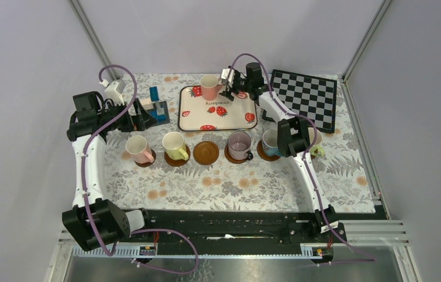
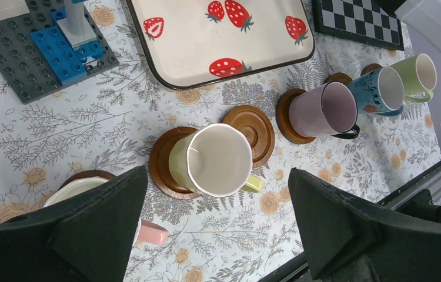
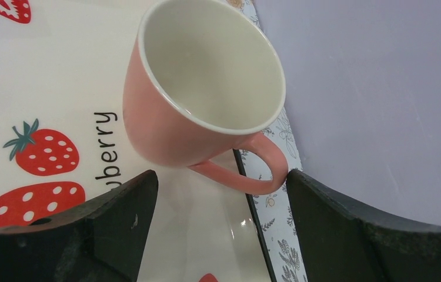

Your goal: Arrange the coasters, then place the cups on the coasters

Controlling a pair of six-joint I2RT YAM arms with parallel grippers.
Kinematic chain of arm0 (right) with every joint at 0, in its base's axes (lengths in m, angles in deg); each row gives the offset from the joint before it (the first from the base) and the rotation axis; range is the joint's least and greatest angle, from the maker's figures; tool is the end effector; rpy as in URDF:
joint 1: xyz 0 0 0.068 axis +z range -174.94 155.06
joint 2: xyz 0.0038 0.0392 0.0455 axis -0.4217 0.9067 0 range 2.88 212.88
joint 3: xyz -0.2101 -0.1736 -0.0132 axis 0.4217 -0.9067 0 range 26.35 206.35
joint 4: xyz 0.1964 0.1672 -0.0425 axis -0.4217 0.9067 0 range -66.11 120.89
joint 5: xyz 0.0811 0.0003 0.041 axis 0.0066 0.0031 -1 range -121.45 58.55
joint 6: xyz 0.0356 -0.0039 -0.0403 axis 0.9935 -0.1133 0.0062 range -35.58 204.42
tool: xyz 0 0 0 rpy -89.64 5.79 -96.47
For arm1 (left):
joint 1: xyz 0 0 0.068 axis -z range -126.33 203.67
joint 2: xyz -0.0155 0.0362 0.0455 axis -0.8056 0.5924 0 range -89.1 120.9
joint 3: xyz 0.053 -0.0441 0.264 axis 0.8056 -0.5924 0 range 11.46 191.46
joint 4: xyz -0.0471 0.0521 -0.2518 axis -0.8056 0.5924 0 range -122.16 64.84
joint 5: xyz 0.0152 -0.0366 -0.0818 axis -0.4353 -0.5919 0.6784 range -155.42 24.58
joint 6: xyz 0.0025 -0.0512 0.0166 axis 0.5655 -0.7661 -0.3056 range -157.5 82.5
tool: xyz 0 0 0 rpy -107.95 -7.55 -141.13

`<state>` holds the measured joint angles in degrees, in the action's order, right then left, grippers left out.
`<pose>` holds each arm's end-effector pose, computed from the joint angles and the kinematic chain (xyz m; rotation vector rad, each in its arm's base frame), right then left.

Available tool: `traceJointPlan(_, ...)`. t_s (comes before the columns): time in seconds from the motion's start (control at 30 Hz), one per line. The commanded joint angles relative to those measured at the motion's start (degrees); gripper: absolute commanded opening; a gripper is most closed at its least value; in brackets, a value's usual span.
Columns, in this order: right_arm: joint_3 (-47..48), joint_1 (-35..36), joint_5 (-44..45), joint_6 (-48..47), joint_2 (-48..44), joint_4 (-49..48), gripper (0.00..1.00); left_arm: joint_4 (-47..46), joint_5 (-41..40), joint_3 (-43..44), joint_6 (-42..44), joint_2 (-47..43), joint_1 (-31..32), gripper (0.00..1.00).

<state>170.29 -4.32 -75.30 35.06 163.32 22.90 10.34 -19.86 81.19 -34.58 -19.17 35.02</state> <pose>0.5685 0.2403 0.1631 -1.4008 1.0941 0.3420 0.2424 0.0550 0.3535 0.0957 2.1407 -0.6967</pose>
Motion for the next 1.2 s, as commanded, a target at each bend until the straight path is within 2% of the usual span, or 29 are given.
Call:
traceJointPlan(0.0,1.2,0.8,-2.7,-2.0,-1.8,0.0,0.85,-2.8,1.9,0.0,-0.3,0.2,0.0,0.99)
traceJointPlan(0.33,-5.6,1.2,-5.9,-2.5,-7.3,4.1,0.72,-2.9,1.7,0.0,-0.3,-0.4,0.1,0.99)
traceJointPlan(0.53,-6.9,1.6,-6.7,-0.9,-8.7,5.0,0.72,-2.9,1.5,0.1,-0.3,-0.8,0.0,0.99)
traceJointPlan(0.7,-5.6,2.0,-4.7,4.1,-7.6,2.2,0.75,-2.9,1.3,0.1,-0.3,-1.0,0.1,0.99)
traceJointPlan(0.87,-6.9,3.7,-2.6,2.8,-7.6,3.0,0.71,-2.9,1.2,0.0,-0.3,-0.8,0.0,0.99)
traceJointPlan(1.03,-7.7,5.0,0.5,6.5,-8.0,-1.2,0.69,-2.9,0.8,-0.1,-0.3,-1.0,0.1,0.99)
traceJointPlan(1.17,-6.7,6.0,5.4,11.2,-7.5,-3.4,0.58,-2.9,0.3,-0.2,-0.3,-1.4,0.0,0.99)
